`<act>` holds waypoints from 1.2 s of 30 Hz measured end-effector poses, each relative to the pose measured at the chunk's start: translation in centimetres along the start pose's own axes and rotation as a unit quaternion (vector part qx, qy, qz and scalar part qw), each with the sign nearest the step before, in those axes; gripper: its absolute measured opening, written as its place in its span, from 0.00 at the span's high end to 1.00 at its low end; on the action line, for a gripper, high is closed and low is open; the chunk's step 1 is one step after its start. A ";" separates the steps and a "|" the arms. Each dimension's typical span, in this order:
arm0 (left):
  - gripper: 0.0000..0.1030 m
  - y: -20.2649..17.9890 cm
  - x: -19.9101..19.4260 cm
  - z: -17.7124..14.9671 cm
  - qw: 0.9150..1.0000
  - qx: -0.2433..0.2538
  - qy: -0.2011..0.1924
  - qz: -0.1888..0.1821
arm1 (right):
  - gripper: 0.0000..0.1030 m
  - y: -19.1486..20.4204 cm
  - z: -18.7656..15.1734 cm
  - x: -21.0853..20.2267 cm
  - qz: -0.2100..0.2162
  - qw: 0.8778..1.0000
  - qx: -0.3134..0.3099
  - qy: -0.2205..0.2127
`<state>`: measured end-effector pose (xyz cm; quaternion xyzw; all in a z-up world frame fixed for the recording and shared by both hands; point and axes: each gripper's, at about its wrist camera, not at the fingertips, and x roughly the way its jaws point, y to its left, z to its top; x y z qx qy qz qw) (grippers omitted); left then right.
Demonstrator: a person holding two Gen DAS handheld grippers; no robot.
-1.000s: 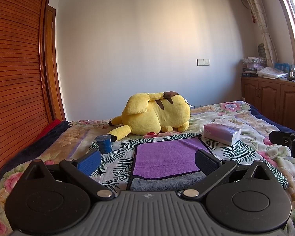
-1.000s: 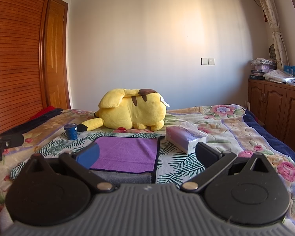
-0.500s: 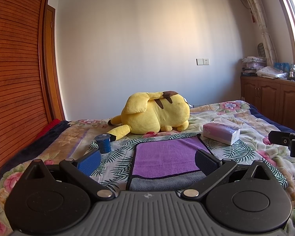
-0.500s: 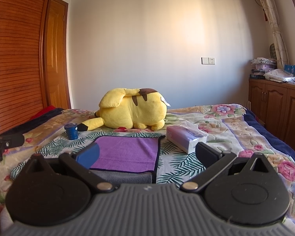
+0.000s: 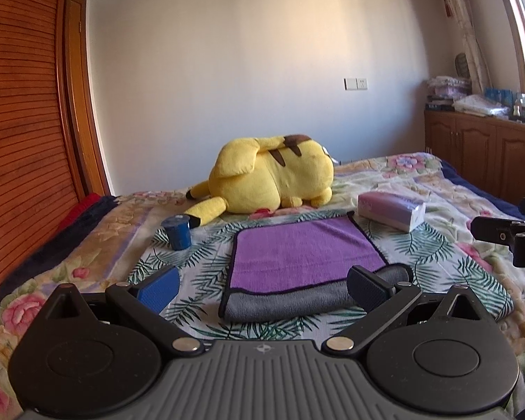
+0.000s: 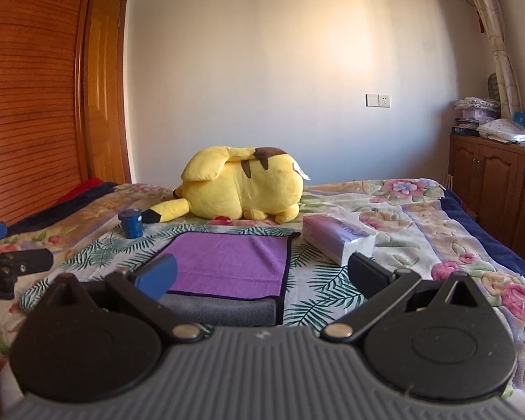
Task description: Fold towel
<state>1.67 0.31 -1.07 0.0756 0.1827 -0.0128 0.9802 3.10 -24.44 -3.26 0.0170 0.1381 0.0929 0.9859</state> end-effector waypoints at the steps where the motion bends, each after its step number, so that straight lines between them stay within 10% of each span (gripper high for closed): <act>1: 0.00 0.0 0.1 -0.1 1.000 0.001 0.003 0.000 | 0.00 0.0 0.0 0.1 0.001 1.000 0.000 0.002; 36: 0.00 0.4 6.2 0.0 0.998 0.021 0.060 -0.004 | 0.00 0.7 -0.5 5.0 0.021 0.997 -0.036 0.062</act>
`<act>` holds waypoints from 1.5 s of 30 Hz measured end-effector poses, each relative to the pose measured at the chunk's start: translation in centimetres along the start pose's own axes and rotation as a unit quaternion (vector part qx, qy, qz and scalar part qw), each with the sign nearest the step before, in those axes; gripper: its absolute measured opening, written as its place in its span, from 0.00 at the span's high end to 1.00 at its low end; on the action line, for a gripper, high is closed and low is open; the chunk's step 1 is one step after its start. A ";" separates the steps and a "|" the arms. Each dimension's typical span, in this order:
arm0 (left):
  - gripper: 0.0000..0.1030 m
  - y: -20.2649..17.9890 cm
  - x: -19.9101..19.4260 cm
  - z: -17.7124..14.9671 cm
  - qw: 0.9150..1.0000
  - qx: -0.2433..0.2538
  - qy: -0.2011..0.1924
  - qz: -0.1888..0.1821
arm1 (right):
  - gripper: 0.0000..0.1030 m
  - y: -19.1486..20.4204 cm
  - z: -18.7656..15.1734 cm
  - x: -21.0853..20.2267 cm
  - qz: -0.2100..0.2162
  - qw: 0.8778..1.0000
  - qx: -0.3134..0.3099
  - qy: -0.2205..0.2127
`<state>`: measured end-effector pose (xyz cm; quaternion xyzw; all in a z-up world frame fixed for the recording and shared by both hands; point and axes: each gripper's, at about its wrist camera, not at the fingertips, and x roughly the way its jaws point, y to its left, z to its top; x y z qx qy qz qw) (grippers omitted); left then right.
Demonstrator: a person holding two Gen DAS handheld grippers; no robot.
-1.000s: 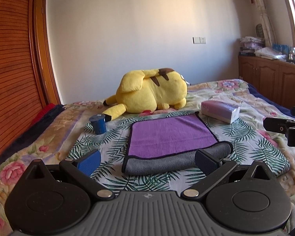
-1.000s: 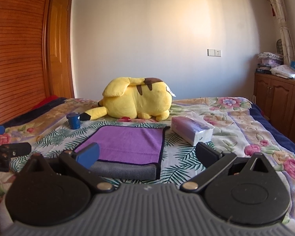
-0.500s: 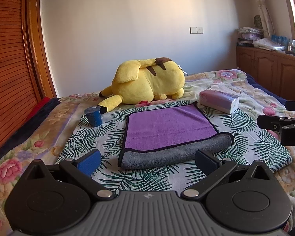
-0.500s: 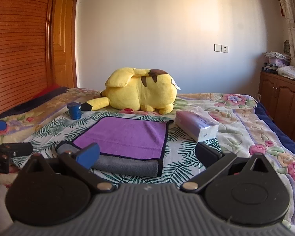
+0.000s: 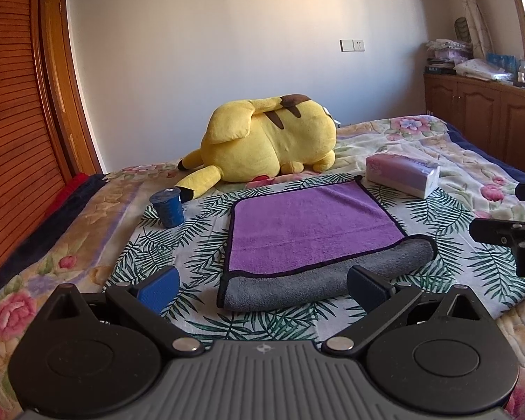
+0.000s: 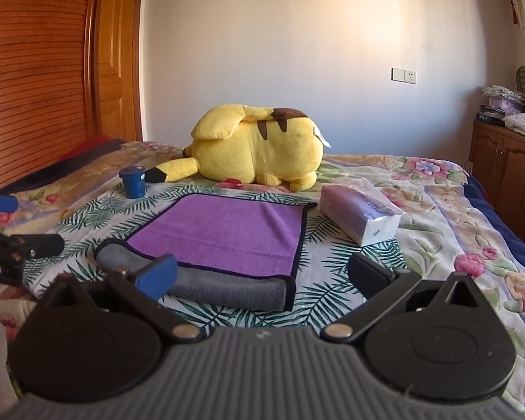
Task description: Fold towel
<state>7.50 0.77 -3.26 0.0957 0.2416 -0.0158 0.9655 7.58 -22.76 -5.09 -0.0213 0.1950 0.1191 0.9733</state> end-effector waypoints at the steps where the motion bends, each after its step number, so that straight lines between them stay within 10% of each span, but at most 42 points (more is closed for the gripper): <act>1: 0.00 0.1 0.3 0.1 1.000 0.000 0.001 0.000 | 0.00 0.0 0.0 0.2 0.001 1.000 -0.001 0.002; 41: 0.04 4.3 11.8 0.3 0.997 -0.013 0.067 -0.023 | 0.01 -0.9 -0.1 10.6 0.014 0.997 0.000 0.072; 45: 0.07 4.4 12.9 0.2 0.997 -0.014 0.073 -0.030 | 0.12 -1.1 -0.3 11.7 0.017 0.996 -0.003 0.087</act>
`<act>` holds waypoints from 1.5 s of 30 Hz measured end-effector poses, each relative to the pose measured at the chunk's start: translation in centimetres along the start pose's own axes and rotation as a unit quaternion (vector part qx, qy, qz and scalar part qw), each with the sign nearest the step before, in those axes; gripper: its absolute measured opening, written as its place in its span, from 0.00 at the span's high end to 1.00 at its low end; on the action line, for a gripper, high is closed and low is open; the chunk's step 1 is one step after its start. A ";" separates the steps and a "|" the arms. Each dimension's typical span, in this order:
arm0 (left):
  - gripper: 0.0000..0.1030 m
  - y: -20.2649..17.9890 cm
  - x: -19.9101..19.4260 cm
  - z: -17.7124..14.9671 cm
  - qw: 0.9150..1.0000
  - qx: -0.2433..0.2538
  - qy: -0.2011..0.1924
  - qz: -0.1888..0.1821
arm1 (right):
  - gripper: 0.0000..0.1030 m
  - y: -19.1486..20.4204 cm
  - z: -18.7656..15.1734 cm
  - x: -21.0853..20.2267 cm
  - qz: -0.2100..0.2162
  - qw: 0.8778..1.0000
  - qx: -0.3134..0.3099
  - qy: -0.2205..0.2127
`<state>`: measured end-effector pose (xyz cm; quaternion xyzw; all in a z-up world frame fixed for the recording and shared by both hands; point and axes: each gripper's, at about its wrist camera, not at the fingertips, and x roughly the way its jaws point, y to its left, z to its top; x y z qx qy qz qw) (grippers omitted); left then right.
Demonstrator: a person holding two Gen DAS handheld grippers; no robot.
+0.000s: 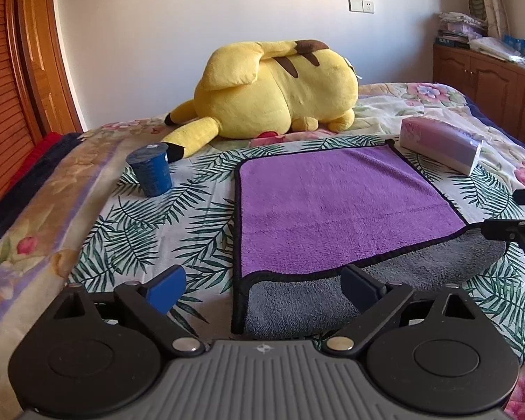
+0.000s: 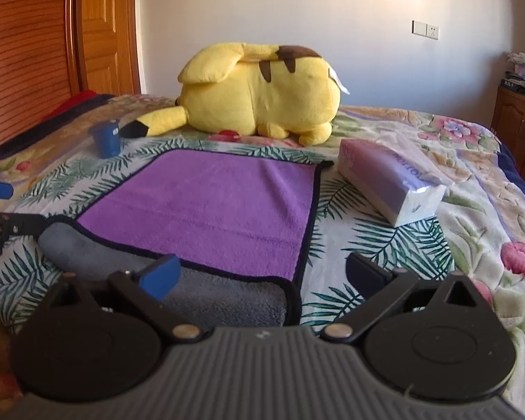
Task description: Fold towel
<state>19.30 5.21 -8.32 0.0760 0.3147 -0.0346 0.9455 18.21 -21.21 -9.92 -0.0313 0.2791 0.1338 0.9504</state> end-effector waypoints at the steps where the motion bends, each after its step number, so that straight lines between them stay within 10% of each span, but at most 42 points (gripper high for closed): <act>1: 0.09 0.1 0.3 0.0 1.000 -0.001 0.002 -0.002 | 0.13 -0.1 0.0 0.3 0.002 1.000 0.000 0.005; 23: 0.42 1.9 4.5 -1.7 0.997 -0.021 0.074 -0.026 | 0.42 -1.9 -0.9 3.6 0.043 0.994 0.040 0.092; 45: 0.90 1.1 3.5 -1.5 0.998 -0.006 0.049 -0.035 | 0.92 -1.7 -0.8 3.5 0.048 0.993 0.010 0.104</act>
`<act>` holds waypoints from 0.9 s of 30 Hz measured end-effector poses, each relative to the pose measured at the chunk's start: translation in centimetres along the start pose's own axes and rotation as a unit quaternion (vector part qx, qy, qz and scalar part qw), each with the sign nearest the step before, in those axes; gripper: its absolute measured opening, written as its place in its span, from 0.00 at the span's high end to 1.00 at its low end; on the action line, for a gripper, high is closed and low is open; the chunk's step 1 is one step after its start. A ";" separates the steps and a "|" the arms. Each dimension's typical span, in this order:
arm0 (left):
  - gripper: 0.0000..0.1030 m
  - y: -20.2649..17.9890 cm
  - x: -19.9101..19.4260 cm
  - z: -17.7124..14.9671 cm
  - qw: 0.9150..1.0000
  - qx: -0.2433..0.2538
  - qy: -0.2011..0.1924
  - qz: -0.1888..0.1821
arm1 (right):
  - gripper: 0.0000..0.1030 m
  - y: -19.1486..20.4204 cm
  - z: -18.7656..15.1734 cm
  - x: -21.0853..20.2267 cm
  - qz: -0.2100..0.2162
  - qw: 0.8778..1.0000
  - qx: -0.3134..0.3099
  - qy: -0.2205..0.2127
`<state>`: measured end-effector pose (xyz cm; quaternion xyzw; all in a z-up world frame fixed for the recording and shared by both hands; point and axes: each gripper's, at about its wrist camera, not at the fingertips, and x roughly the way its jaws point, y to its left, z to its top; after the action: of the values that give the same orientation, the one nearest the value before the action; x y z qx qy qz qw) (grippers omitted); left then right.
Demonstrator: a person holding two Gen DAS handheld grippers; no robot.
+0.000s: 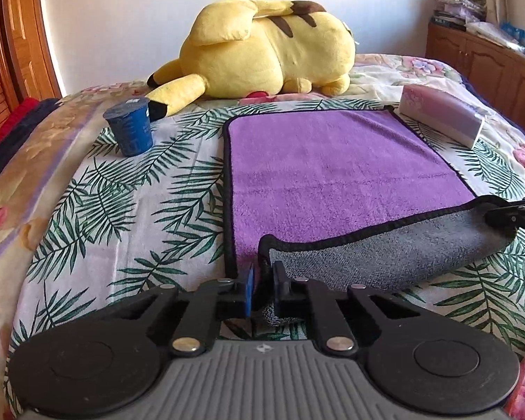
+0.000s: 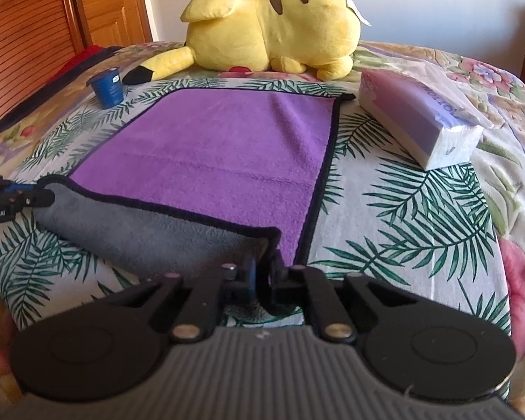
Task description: Fold towel
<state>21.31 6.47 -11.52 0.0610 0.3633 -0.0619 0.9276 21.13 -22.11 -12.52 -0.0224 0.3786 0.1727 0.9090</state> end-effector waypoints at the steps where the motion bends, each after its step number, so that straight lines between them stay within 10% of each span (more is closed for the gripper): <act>1: 0.91 -0.1 -0.1 0.0 1.000 0.001 -0.001 -0.001 | 0.92 0.0 0.0 0.0 0.000 1.000 -0.001 -0.001; 27: 0.94 -0.1 -3.7 1.9 0.996 -0.002 -0.085 -0.021 | 0.95 -0.2 1.0 -1.9 0.003 0.998 0.006 -0.063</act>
<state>19.87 6.33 -7.58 0.0459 0.2842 -0.0855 0.9539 20.59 -22.72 -10.49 -0.0045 0.3217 0.1743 0.9306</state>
